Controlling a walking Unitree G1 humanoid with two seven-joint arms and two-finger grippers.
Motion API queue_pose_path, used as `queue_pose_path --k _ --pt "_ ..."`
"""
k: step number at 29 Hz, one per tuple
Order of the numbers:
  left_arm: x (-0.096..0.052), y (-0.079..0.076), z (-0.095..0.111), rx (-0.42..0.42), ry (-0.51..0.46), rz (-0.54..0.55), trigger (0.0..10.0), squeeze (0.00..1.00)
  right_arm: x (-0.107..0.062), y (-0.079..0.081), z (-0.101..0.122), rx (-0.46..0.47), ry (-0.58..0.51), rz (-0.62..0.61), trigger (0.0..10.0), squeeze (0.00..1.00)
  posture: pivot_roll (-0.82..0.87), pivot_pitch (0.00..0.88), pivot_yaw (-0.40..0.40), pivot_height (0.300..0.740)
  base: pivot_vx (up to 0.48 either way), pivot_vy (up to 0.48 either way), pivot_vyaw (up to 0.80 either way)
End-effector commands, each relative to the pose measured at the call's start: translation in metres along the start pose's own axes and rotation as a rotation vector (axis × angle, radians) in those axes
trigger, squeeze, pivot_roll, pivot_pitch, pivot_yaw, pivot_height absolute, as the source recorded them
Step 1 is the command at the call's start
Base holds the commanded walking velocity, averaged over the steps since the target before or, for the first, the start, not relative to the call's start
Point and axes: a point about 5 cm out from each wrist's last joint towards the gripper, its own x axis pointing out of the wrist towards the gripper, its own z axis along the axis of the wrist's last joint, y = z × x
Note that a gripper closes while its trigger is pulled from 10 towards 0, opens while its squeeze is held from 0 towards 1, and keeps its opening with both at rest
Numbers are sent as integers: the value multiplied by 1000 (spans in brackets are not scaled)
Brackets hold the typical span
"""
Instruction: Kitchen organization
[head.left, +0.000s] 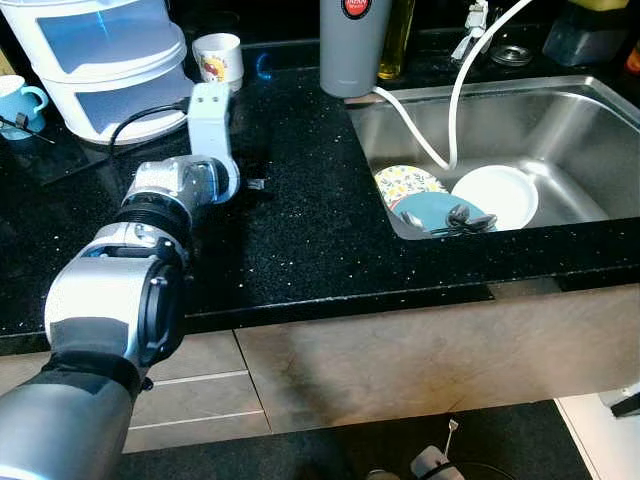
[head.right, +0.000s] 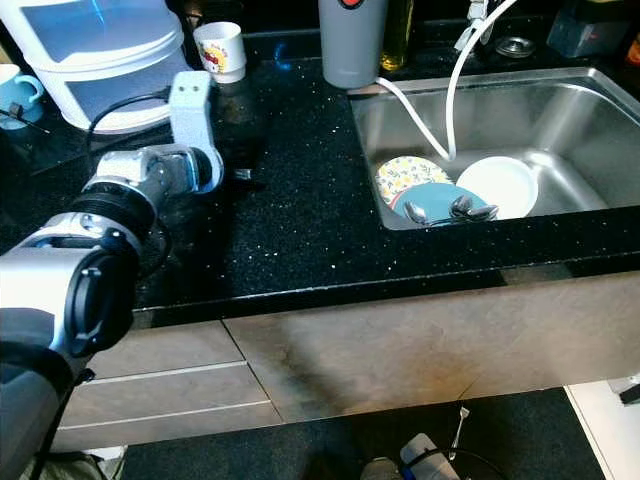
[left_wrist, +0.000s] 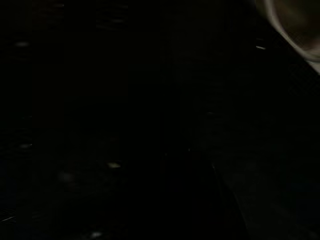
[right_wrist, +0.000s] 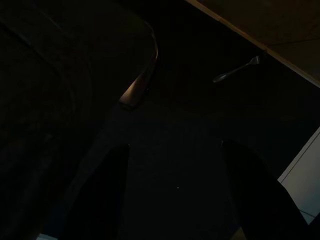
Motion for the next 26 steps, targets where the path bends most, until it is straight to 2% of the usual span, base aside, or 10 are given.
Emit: queue_pose_path --k 1,6,10,12,13,14,15,16,21,26 --pt "3 0 -20 -4 121 -25 0 0 0 4 -4 17 16 6 10000 0 -101 104 37 740 0 0 0" --pt "-5 -1 -8 35 122 -135 0 0 0 4 -4 20 18 4 10000 0 -101 94 35 740 0 0 0" --pt "-18 -3 2 169 138 -290 0 0 0 3 -3 19 18 3 10000 0 -95 86 36 740 0 0 0" --pt "-25 -6 6 195 124 -344 0 0 0 3 -2 20 19 2 10000 0 -93 83 37 740 0 0 0" --pt "-31 -8 9 248 93 -386 1137 0 0 2 -2 20 19 2 10000 0 -89 79 37 740 0 0 0" --pt "-36 -9 10 288 73 -416 1137 0 0 2 -2 20 19 1 10000 0 -89 79 37 740 0 0 0" --pt "-36 -9 10 288 73 -416 1137 0 0 2 -2 20 19 1 10000 0 -89 79 37 740 0 0 0" --pt "-46 -14 18 299 -1 -481 0 0 1 2 -1 20 19 1 10000 0 -87 72 38 740 0 0 0" --pt "-58 -19 28 298 -106 -571 0 0 1 2 0 20 18 0 10000 0 -87 67 40 740 0 0 0" --pt "-85 -36 34 295 -245 -769 0 0 1 2 1 23 17 -2 10000 0 -91 60 41 740 0 0 0"
